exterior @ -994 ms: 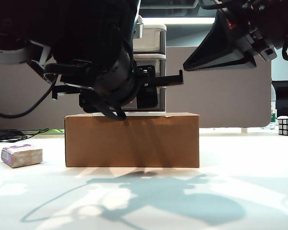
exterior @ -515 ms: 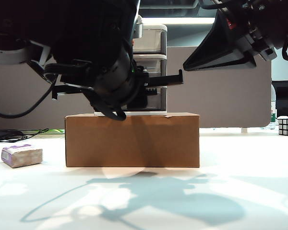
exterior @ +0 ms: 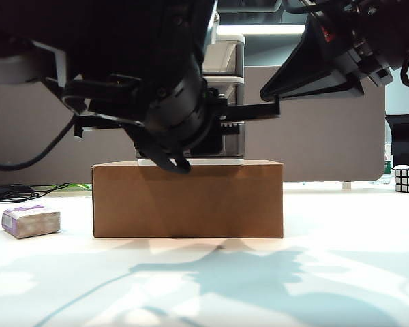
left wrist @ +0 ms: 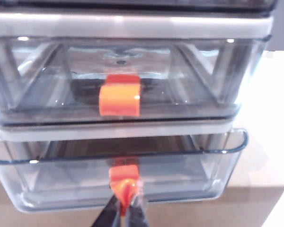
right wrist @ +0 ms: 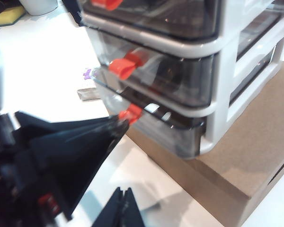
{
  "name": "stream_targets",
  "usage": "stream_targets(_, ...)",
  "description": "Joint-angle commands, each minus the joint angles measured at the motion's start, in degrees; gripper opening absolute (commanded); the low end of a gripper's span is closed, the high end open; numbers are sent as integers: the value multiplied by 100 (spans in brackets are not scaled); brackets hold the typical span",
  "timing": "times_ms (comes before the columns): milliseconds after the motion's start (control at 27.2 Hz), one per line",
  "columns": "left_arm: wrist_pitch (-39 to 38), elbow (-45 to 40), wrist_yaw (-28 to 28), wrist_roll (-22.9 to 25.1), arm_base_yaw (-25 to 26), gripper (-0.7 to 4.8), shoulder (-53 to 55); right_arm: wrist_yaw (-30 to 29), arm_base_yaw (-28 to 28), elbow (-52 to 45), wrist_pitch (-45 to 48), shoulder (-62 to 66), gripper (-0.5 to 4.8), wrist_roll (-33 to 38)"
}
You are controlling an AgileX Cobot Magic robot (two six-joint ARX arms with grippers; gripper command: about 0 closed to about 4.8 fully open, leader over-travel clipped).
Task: Open the third layer of the drawer on the table, pick up a pack of napkins on the table and put it in, and finally close the drawer.
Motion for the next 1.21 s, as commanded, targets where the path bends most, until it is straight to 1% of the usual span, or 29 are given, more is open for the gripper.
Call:
stream_targets(37,-83,-4,-284,-13,-221,-6,-11,2,4,26,66,-4,-6,-22)
stream_targets(221,-205,-4,-494,-17,-476,-6,-11,2,4,26,74,-7,-6,-22)
stream_targets(295,-236,-7,-494,-22,-527,-6,-11,2,4,26,129,-2,-6,-24)
stream_targets(515,-697,-7,-540,-575,-551,-6,-11,-59,2,42,914,195,-6,-24)
stream_targets(589,-804,-7,-557,-640,-573,-6,-11,-444,2,94,1388,503,-6,-22)
stream_targets(626,-804,-7,-560,-640,-588,-6,-11,-461,2,144,1399,588,-6,-22)
stream_targets(810,-809,-7,-562,-645,-592,-6,-35,-931,-83,472,1399,994,-6,-24)
stream_targets(994,-809,-9,-560,-647,-595,-6,-35,-1104,-407,671,1397,1075,-6,-4)
stream_targets(1104,-804,-9,-560,-662,-612,-6,-42,-1327,-575,798,1394,1123,-6,22)
stream_targets(1215,-800,-9,-610,-660,-636,-6,-48,-1327,-612,879,1390,1174,-6,22)
